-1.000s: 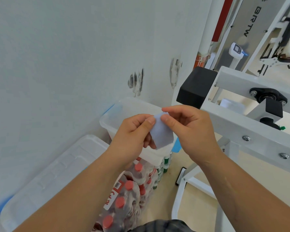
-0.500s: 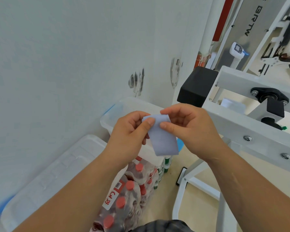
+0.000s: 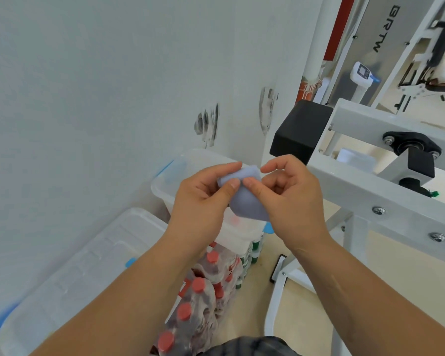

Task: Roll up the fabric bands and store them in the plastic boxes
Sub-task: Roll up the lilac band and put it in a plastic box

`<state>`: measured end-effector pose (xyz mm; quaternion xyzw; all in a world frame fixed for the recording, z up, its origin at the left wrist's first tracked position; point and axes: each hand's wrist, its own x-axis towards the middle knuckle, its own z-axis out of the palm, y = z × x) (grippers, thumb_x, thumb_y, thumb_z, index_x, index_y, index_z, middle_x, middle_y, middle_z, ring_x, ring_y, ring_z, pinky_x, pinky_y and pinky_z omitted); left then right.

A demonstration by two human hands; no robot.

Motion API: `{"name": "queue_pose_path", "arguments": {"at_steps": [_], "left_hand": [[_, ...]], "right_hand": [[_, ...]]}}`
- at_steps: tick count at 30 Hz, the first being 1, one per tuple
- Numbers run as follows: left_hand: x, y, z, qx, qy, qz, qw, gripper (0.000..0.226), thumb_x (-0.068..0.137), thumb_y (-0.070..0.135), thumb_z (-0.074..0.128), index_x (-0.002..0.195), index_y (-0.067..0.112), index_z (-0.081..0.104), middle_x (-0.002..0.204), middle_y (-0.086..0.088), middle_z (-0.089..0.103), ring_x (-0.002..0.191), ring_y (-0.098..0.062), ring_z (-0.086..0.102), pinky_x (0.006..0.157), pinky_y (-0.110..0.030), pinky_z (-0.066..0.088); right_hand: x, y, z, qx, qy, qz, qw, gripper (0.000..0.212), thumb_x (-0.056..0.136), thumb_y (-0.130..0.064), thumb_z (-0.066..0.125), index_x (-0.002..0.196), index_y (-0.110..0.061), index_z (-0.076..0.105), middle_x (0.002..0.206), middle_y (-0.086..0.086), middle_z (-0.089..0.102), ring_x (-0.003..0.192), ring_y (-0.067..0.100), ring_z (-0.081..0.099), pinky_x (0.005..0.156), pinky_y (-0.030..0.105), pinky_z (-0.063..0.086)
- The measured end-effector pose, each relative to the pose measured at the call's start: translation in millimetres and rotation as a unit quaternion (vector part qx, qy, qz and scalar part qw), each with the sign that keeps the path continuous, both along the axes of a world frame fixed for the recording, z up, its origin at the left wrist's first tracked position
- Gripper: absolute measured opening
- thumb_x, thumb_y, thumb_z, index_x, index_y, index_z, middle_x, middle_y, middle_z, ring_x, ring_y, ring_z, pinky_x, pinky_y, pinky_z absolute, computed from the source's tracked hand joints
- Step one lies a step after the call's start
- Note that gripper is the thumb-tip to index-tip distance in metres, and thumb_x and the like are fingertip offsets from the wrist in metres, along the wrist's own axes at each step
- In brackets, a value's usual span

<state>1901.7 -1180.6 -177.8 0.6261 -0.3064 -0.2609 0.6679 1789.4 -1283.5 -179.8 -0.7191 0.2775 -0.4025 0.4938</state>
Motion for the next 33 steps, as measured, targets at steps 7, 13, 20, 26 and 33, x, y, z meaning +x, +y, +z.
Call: {"name": "queue_pose_path", "arguments": {"at_steps": [7,13,20,26,33], "left_hand": [[-5,-5,-2,0.002,0.111,0.031,0.993,0.023,0.097,0.011,0.061,0.105,0.027,0.075,0.11,-0.004,0.076,0.105,-0.023,0.072,0.093,-0.043,0.058],[-1,1,0,0.032,0.101,0.003,0.994,0.023,0.102,0.019,0.053,0.103,0.022,0.076,0.105,-0.005,0.076,0.096,-0.021,0.073,0.078,-0.033,0.058],[5,9,0,0.049,0.015,-0.053,0.997,0.021,0.098,0.03,0.059,0.107,0.019,0.074,0.106,-0.006,0.075,0.099,-0.027,0.071,0.082,-0.039,0.06],[5,13,-3,0.031,-0.08,-0.019,0.996,0.023,0.083,0.023,0.077,0.105,0.025,0.074,0.102,0.008,0.075,0.098,-0.015,0.071,0.082,-0.033,0.061],[7,12,-7,0.021,-0.085,0.067,0.994,0.004,0.089,0.02,0.073,0.092,0.018,0.071,0.086,0.008,0.072,0.078,-0.008,0.068,0.065,-0.024,0.055]], "right_hand": [[3,3,-3,-0.008,0.0,0.02,1.0,0.015,0.085,-0.019,0.08,0.09,-0.022,0.067,0.07,-0.002,0.066,0.066,0.013,0.064,0.062,0.022,0.055],[0,-8,-1,-0.041,0.073,0.019,0.996,0.033,0.082,-0.035,0.079,0.109,-0.035,0.06,0.065,-0.005,0.062,0.058,0.006,0.057,0.055,0.016,0.047],[0,-13,4,-0.011,0.042,0.083,0.996,0.01,0.086,-0.028,0.074,0.095,-0.033,0.074,0.085,-0.012,0.073,0.081,0.01,0.068,0.068,0.02,0.058],[3,-7,1,0.042,0.05,0.073,0.995,0.012,0.092,-0.029,0.069,0.091,-0.018,0.074,0.072,0.006,0.069,0.062,0.016,0.065,0.053,0.02,0.053],[-3,-11,-2,0.116,0.045,0.17,0.978,0.026,0.087,-0.023,0.072,0.112,-0.014,0.076,0.104,-0.004,0.078,0.097,0.012,0.074,0.081,0.025,0.06]]}}
